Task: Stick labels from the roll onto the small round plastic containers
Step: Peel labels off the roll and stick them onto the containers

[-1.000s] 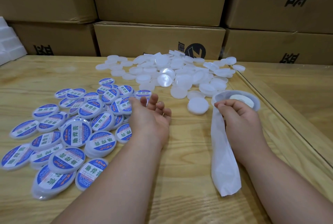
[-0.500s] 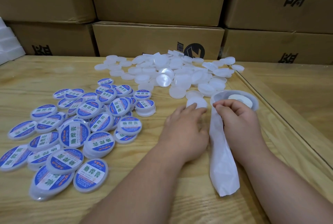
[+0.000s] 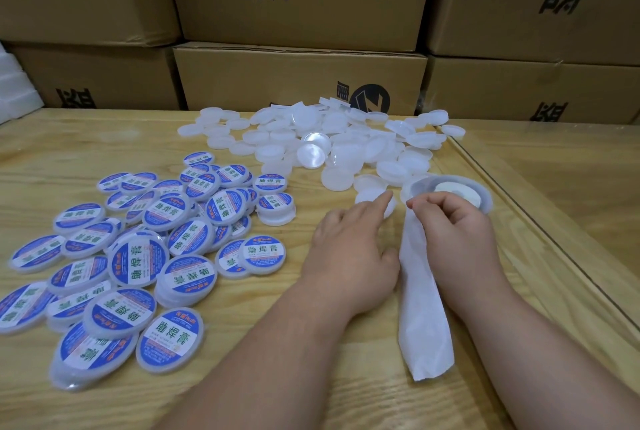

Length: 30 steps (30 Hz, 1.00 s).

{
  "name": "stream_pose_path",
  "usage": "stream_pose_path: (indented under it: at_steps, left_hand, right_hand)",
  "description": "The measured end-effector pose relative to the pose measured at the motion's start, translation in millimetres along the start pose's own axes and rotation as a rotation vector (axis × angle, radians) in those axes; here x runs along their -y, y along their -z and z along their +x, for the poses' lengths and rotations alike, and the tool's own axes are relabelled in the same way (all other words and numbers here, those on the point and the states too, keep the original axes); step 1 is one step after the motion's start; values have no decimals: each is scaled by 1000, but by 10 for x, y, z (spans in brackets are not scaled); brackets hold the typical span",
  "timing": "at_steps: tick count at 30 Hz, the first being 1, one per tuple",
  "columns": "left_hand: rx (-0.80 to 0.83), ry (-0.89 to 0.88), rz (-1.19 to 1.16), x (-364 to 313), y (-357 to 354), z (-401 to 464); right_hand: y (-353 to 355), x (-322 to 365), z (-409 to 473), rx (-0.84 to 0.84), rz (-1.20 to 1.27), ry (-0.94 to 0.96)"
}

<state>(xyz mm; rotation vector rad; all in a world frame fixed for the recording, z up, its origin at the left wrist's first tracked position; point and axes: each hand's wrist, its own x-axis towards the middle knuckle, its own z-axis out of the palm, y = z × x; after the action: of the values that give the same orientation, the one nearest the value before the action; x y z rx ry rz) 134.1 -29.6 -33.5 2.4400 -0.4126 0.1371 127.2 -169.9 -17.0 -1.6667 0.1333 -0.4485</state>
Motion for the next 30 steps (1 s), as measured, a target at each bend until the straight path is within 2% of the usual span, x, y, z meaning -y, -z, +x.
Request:
stream_pose_path:
  at_steps: [4,10,14,19,25,30]
  left_hand:
    - [-64,29,-25,-1,4,2]
    - [112,-37,145,-14,-17,-5]
    - [46,-48,137,-15,-29,-19]
    - [-99,19,-3,-44,-1,-10]
    - [78,-47,189,-36,-38,-11]
    - [-9,-33,185,-41,-34,-30]
  right_hand:
    - [-5,51,-42,9,40,-23]
    - [-6,70,-59,14,-9,4]
    - [-7,67,-68,11,-16,13]
    - [6,6,-15,-1,-50,10]
    - [0,-54,22,-8,-222,78]
    - [8,-53,7,48,-306,73]
